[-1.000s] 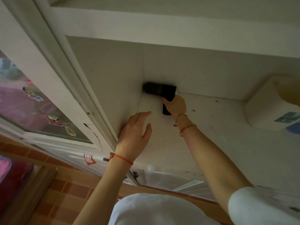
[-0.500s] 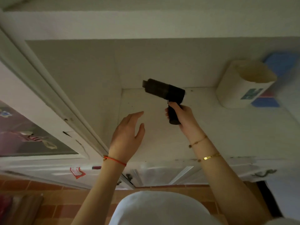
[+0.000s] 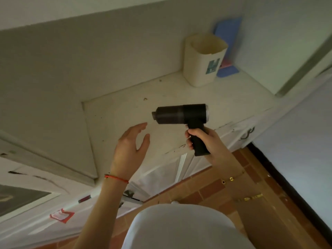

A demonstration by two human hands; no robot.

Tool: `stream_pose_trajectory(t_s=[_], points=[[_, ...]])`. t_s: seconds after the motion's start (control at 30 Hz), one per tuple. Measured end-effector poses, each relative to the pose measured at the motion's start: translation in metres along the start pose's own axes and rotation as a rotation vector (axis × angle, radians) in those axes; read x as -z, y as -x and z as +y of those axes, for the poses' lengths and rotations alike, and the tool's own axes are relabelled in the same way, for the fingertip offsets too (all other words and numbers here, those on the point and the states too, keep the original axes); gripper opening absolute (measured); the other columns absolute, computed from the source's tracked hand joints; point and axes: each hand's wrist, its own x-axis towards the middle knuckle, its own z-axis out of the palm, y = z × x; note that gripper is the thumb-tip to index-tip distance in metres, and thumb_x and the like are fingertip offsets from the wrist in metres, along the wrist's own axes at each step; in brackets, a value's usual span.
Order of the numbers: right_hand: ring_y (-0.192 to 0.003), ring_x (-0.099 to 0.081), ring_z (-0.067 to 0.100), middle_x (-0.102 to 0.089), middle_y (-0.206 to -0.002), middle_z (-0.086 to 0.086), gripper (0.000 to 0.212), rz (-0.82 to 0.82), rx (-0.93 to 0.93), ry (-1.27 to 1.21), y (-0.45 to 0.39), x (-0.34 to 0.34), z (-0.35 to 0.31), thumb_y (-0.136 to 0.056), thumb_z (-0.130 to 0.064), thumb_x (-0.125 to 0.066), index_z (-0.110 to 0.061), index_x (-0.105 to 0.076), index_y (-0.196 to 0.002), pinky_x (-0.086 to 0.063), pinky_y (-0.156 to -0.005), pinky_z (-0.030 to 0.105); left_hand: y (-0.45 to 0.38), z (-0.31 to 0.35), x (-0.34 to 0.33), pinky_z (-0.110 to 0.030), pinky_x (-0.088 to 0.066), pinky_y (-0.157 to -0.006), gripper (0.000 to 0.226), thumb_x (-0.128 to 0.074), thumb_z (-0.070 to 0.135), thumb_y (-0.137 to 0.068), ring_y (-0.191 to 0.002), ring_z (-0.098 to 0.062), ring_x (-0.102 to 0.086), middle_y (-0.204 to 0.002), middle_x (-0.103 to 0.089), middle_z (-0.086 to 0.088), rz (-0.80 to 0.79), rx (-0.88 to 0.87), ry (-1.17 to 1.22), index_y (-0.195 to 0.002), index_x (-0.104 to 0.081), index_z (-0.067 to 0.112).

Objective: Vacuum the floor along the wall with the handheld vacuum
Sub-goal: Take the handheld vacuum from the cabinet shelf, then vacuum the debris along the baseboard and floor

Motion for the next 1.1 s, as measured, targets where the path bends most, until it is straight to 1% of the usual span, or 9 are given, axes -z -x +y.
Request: stream_pose_trajectory(t_s=[0.27, 0.4, 0.5, 0.6, 0.7, 0.77, 0.87, 1.03, 1.1], points=[[-0.060, -0.058, 0.017, -0.061, -0.078, 0.008, 0.017, 0.047, 0.020, -0.087, 0.033, 0.018, 0.014, -0.097, -0.009, -0.053, -0.003, -0.054, -0.112, -0.053, -0.058, 0.025, 0.005, 0.011, -0.011, -0.024, -0.046, -0.097, 0.034, -0.062, 0.016, -0.096, -0.110, -0.019, -0.065, -0.123, -0.068, -0.008, -0.065, -0.099, -0.011, -0.129, -0.062, 0.008], [-0.062, -0.059, 0.017, -0.062, -0.081, 0.008, 0.018, 0.081, 0.063, -0.149, 0.049, 0.030, 0.018, -0.095, -0.012, -0.056, -0.005, -0.055, -0.111, -0.053, -0.059, 0.025, 0.004, 0.022, -0.019, -0.028, -0.048, -0.097, 0.034, -0.061, 0.018, -0.096, -0.111, -0.021, -0.066, -0.125, -0.068, -0.008, -0.110, -0.127, 0.000, -0.129, -0.062, 0.009], [-0.061, -0.060, 0.017, -0.063, -0.080, 0.008, 0.021, 0.140, 0.094, -0.188, 0.064, 0.043, 0.021, -0.090, -0.015, -0.060, -0.006, -0.057, -0.108, -0.053, -0.058, 0.025, 0.002, 0.036, -0.030, -0.025, -0.044, -0.098, 0.036, -0.058, 0.024, -0.097, -0.114, -0.019, -0.063, -0.128, -0.066, -0.006, -0.174, -0.116, -0.001, -0.131, -0.060, 0.013], [-0.061, -0.061, 0.016, -0.063, -0.077, 0.007, 0.024, 0.209, 0.116, -0.233, 0.080, 0.061, 0.022, -0.086, -0.015, -0.064, -0.007, -0.057, -0.108, -0.054, -0.057, 0.024, -0.001, 0.049, -0.045, -0.025, -0.044, -0.099, 0.037, -0.057, 0.026, -0.097, -0.115, -0.020, -0.063, -0.129, -0.065, -0.006, -0.234, -0.162, -0.006, -0.132, -0.060, 0.013], [-0.063, -0.060, 0.017, -0.063, -0.079, 0.007, 0.028, 0.270, 0.146, -0.275, 0.100, 0.083, 0.023, -0.083, -0.016, -0.061, -0.007, -0.057, -0.110, -0.054, -0.059, 0.025, -0.003, 0.066, -0.067, -0.029, -0.046, -0.101, 0.038, -0.057, 0.027, -0.097, -0.116, -0.021, -0.063, -0.130, -0.065, -0.007, -0.289, -0.200, -0.007, -0.132, -0.060, 0.012], [-0.063, -0.060, 0.017, -0.063, -0.079, 0.008, 0.027, 0.310, 0.161, -0.287, 0.115, 0.101, 0.023, -0.085, -0.016, -0.060, -0.007, -0.057, -0.111, -0.054, -0.059, 0.024, -0.003, 0.082, -0.083, -0.036, -0.049, -0.102, 0.039, -0.057, 0.028, -0.097, -0.116, -0.023, -0.063, -0.130, -0.065, -0.007, -0.313, -0.221, 0.006, -0.132, -0.060, 0.012], [-0.062, -0.060, 0.017, -0.064, -0.079, 0.008, 0.012, 0.399, 0.170, -0.292, 0.135, 0.131, 0.021, -0.093, -0.010, -0.055, -0.008, -0.058, -0.105, -0.053, -0.058, 0.025, -0.001, 0.108, -0.112, -0.044, -0.052, -0.102, 0.038, -0.058, 0.027, -0.097, -0.117, -0.024, -0.063, -0.129, -0.066, -0.008, -0.347, -0.254, 0.048, -0.131, -0.060, 0.011], [-0.059, -0.063, 0.015, -0.065, -0.075, 0.007, 0.008, 0.553, 0.170, -0.283, 0.175, 0.197, 0.009, -0.093, -0.008, -0.056, -0.007, -0.058, -0.101, -0.055, -0.056, 0.024, 0.007, 0.170, -0.178, -0.048, -0.052, -0.102, 0.038, -0.054, 0.035, -0.098, -0.115, -0.023, -0.063, -0.127, -0.067, -0.007, -0.401, -0.292, 0.080, -0.129, -0.061, 0.015], [-0.058, -0.063, 0.015, -0.065, -0.076, 0.009, 0.013, 0.596, 0.166, -0.284, 0.192, 0.227, 0.001, -0.088, -0.012, -0.061, -0.007, -0.058, -0.100, -0.055, -0.056, 0.025, 0.011, 0.197, -0.207, -0.047, -0.051, -0.102, 0.035, -0.057, 0.033, -0.097, -0.115, -0.022, -0.064, -0.125, -0.067, -0.006, -0.417, -0.317, 0.098, -0.128, -0.062, 0.015]])
